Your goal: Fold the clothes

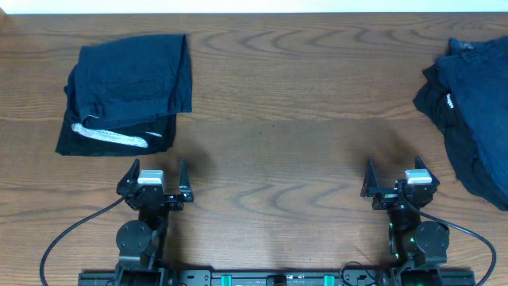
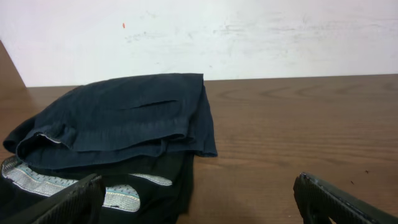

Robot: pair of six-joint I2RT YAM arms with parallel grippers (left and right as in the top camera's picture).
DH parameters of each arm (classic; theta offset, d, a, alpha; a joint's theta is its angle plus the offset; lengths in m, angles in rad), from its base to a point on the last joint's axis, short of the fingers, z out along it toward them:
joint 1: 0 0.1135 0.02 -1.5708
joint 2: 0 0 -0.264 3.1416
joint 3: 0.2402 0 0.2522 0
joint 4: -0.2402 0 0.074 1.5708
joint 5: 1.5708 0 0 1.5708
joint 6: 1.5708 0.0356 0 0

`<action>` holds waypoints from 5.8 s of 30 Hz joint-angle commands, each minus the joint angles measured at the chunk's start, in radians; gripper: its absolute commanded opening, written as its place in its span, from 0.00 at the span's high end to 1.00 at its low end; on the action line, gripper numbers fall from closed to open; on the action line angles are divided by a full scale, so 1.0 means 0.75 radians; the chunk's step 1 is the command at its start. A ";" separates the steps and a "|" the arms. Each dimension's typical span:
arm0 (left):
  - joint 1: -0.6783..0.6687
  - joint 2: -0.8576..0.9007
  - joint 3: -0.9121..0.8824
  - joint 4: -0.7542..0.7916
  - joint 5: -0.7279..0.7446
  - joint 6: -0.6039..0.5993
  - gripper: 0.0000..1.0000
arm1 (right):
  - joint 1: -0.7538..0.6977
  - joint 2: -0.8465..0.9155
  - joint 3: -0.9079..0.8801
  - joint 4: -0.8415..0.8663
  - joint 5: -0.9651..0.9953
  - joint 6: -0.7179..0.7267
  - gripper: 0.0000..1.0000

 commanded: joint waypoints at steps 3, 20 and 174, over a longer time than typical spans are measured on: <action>-0.007 -0.012 -0.023 -0.056 -0.016 0.008 0.02 | -0.010 -0.007 -0.002 -0.006 -0.004 -0.020 0.01; -0.007 -0.012 -0.023 -0.056 -0.016 0.008 0.02 | -0.010 -0.007 -0.002 -0.006 -0.003 -0.020 0.01; -0.007 -0.012 -0.023 -0.056 -0.016 0.008 0.02 | -0.576 2.846 2.111 -0.209 0.136 -0.418 0.99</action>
